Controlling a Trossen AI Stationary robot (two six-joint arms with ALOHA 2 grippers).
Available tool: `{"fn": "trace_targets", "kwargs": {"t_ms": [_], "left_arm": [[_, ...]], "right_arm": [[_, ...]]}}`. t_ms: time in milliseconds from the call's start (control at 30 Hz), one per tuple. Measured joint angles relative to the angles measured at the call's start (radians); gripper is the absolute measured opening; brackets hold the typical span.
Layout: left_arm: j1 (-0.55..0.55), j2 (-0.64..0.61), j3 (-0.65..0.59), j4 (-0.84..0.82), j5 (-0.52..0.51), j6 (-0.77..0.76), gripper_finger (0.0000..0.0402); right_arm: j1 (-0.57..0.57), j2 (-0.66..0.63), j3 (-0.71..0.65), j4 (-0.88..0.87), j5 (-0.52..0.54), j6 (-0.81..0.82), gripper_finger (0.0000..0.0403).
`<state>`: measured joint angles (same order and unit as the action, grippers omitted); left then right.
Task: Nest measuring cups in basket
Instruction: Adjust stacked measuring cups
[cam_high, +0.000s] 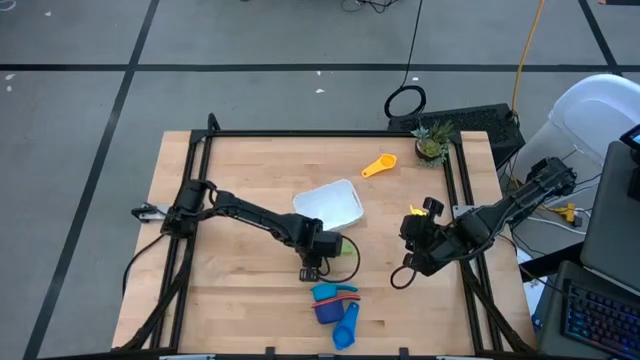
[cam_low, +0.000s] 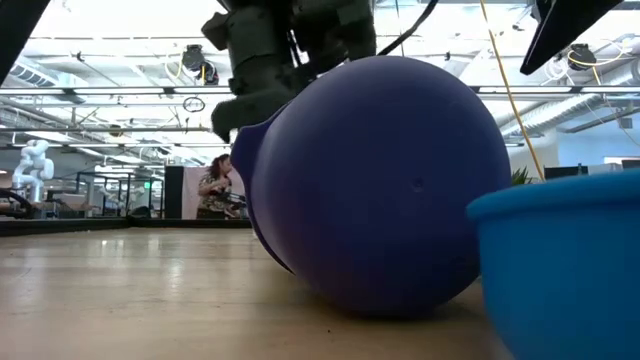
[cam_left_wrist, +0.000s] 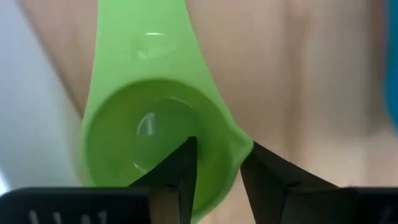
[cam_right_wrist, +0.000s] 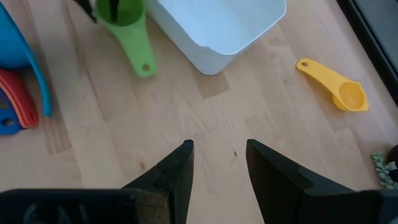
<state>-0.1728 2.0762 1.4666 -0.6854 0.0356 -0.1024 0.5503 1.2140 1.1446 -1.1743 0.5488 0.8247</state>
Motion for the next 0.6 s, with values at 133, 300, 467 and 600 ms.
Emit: {"fn": "trace_targets", "kwargs": {"t_ms": [133, 300, 467, 600], "left_arm": [[0.009, -0.010, 0.000, -0.068, -0.042, 0.012, 0.0121], [0.009, -0.060, 0.002, -0.081, -0.038, 0.023, 0.0122], [0.002, -0.162, 0.010, -0.110, -0.037, 0.023, 0.0122], [-0.001, -0.224, 0.008, -0.154, -0.048, 0.019, 0.0122]], "right_arm": [[0.000, 0.000, 0.000, 0.001, -0.002, -0.003, 0.0138], [0.000, 0.000, 0.000, 0.000, -0.025, -0.007, 0.0138], [0.000, 0.000, 0.000, 0.006, -0.026, -0.007, 0.0138], [0.000, 0.000, 0.000, 0.040, -0.025, -0.010, 0.0138]]}}
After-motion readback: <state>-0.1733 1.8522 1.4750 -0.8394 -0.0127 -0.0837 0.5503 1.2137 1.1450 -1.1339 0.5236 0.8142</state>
